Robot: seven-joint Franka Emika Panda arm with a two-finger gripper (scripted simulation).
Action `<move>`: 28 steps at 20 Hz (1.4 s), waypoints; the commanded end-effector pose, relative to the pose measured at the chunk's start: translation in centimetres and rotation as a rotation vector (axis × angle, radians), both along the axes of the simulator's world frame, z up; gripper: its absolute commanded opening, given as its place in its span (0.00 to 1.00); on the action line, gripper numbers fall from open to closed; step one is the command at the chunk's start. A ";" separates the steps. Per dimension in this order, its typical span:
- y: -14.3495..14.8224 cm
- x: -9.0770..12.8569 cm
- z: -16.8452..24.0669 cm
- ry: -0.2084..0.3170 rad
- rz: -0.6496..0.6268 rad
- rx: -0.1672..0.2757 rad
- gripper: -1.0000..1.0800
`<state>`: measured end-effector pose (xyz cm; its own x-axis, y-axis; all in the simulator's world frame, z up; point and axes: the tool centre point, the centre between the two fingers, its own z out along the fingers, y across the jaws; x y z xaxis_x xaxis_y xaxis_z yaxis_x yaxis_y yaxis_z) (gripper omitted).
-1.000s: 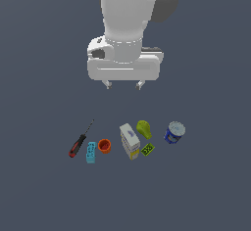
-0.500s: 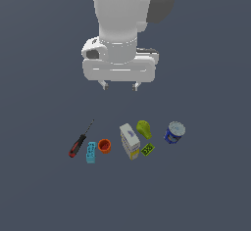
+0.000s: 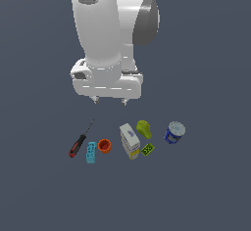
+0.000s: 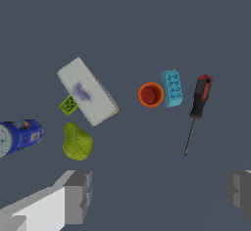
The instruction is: Pick up a designated object from a clutter of objects.
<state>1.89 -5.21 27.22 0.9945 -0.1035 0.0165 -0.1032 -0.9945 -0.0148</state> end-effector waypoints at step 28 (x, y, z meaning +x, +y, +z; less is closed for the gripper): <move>-16.0 0.7 -20.7 0.019 -0.220 -0.011 0.96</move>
